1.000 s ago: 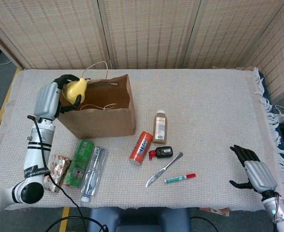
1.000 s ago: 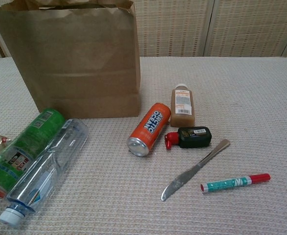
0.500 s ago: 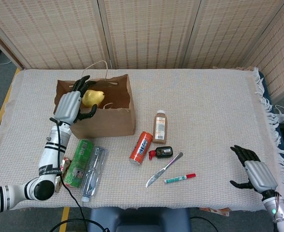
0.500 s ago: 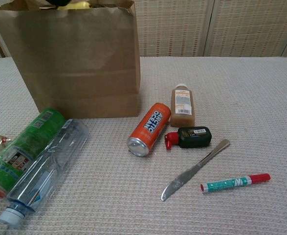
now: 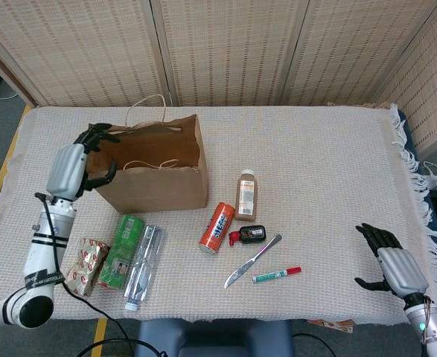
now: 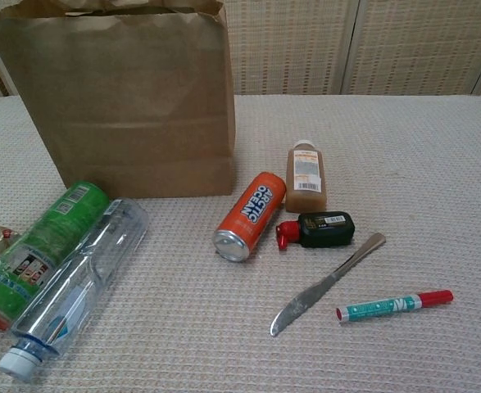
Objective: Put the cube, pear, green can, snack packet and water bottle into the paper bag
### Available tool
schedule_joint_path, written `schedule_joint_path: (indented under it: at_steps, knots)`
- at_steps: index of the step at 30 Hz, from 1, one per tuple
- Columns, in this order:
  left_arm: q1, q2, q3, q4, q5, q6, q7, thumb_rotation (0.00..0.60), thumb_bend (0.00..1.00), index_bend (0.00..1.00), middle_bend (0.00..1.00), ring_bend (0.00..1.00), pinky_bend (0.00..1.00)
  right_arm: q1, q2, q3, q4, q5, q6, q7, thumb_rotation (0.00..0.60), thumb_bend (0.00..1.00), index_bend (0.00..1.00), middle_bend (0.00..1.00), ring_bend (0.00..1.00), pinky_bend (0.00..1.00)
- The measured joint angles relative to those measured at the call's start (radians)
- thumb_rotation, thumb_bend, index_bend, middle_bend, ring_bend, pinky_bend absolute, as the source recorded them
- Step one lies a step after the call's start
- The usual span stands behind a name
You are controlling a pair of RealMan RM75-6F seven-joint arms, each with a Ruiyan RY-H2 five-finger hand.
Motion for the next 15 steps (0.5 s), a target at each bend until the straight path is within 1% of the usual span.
schedule_joint_path:
  at_steps: [2, 4, 6, 9, 10, 12, 15]
  knots:
    - [0.048, 0.016, 0.022, 0.002, 0.051, 0.026, -0.038, 0.6, 0.54, 0.54, 0.46, 0.44, 0.56, -0.001, -0.001, 0.0, 0.001, -0.001, 0.003, -0.002, 0.6, 0.06, 0.0, 0.0, 0.0, 0.0]
    - [0.099, 0.03, 0.054, 0.014, 0.119, 0.054, -0.076, 0.6, 0.55, 0.57, 0.51, 0.48, 0.59, -0.002, -0.002, 0.0, 0.002, -0.003, 0.006, -0.003, 0.6, 0.06, 0.0, 0.0, 0.0, 0.0]
    - [0.134, 0.04, 0.088, 0.034, 0.184, 0.077, -0.107, 0.6, 0.55, 0.57, 0.53, 0.48, 0.59, -0.003, -0.002, 0.0, 0.002, -0.004, 0.007, -0.005, 0.6, 0.06, 0.0, 0.0, 0.0, 0.0]
    - [0.185, 0.048, 0.155, 0.093, 0.302, 0.116, -0.157, 0.6, 0.55, 0.56, 0.52, 0.48, 0.58, -0.004, -0.007, 0.001, 0.004, -0.008, 0.013, -0.006, 0.6, 0.06, 0.0, 0.0, 0.0, 0.0]
    - [0.204, 0.047, 0.184, 0.128, 0.35, 0.131, -0.171, 0.6, 0.55, 0.55, 0.51, 0.48, 0.57, -0.004, -0.009, 0.003, 0.005, -0.012, 0.019, -0.004, 0.6, 0.06, 0.0, 0.0, 0.0, 0.0]
    - [0.229, 0.041, 0.225, 0.19, 0.419, 0.151, -0.187, 0.6, 0.53, 0.51, 0.47, 0.45, 0.54, -0.008, -0.018, 0.008, 0.009, -0.03, 0.046, 0.011, 0.6, 0.06, 0.0, 0.0, 0.0, 0.0]
    - [0.264, 0.019, 0.291, 0.308, 0.515, 0.176, -0.205, 0.6, 0.5, 0.41, 0.38, 0.35, 0.45, -0.019, -0.036, 0.019, 0.025, -0.071, 0.111, 0.047, 0.6, 0.06, 0.0, 0.0, 0.0, 0.0]
